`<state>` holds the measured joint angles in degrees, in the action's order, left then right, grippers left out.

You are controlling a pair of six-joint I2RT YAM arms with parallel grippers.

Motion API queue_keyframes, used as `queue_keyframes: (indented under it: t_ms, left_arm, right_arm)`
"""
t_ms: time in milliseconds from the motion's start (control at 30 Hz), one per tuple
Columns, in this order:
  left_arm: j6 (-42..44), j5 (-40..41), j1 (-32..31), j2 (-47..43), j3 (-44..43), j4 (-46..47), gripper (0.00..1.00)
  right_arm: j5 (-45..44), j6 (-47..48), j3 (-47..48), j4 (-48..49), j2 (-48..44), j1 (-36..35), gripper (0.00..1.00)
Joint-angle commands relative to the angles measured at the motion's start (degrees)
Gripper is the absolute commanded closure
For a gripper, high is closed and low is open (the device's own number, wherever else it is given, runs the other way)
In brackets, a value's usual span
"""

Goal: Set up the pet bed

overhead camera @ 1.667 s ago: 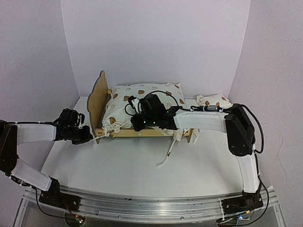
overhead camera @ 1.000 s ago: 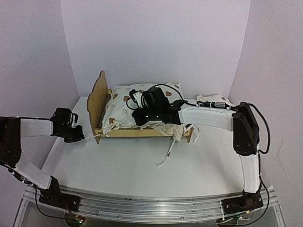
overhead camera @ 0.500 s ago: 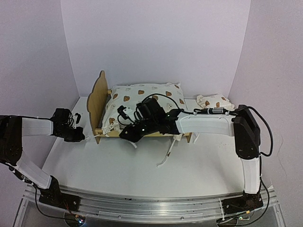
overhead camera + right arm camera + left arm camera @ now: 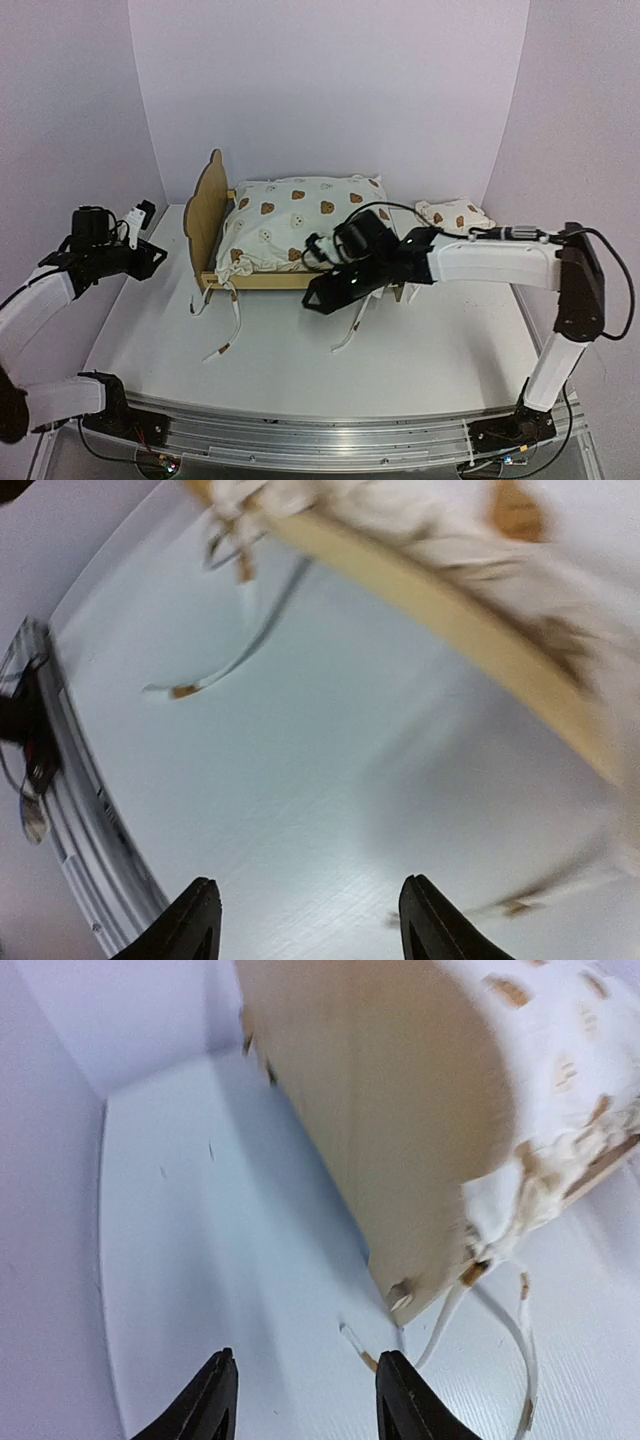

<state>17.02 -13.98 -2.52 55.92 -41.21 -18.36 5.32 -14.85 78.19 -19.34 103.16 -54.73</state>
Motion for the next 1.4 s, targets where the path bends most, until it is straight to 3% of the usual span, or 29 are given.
queue_keyframes:
  t_ms: [0, 67, 200, 367, 533, 767, 1000, 1100, 1200, 1367]
  left_arm:
    - [15.29, -12.91, -2.90, -9.97, -6.26, -7.19, 0.53]
    - [13.96, -9.62, -10.31, -8.15, -9.69, -10.97, 0.56]
    - [14.15, 2.21, -30.85, 2.88, -14.89, -14.77, 0.56]
    - [19.21, 8.36, -38.39, 19.09, -22.71, -13.03, 0.43]
    - [19.98, 19.54, -38.55, 32.05, -29.66, -10.19, 0.41]
    - [23.93, 25.75, -37.71, 35.44, -25.66, -1.53, 0.41]
    - [22.68, 24.80, -32.20, 39.63, -28.03, -2.61, 0.44]
    - [23.39, 22.51, -31.93, 39.37, -27.26, -3.08, 0.49]
    - [23.37, 22.30, -31.88, 40.10, -27.49, -3.37, 0.62]
    - [22.97, 21.38, -31.51, 40.10, -29.04, -5.61, 0.99]
  right_arm:
    - [-14.94, -5.96, -3.39, -7.96, -11.63, 5.84, 0.46]
    - [-16.97, -6.54, -3.73, -8.76, -12.71, 7.68, 0.55]
    - [-14.04, -4.81, -0.18, -9.53, -9.44, 9.51, 0.56]
    - [-7.72, -3.95, 7.59, -10.19, -0.84, 10.92, 0.55]
    - [-5.80, -3.58, 13.15, -10.12, 5.45, 10.92, 0.50]
    - [-5.02, -2.09, 18.48, -10.10, 11.81, 10.53, 0.53]
    - [-8.61, -0.08, 19.06, -10.23, 14.82, 10.52, 0.62]
    - [-8.90, 0.45, 19.42, -10.28, 15.49, 10.52, 0.80]
    - [-10.39, 1.56, 19.19, -10.39, 14.66, 10.56, 0.97]
    - [-10.30, 3.43, 18.40, -11.12, 11.31, 11.22, 1.00]
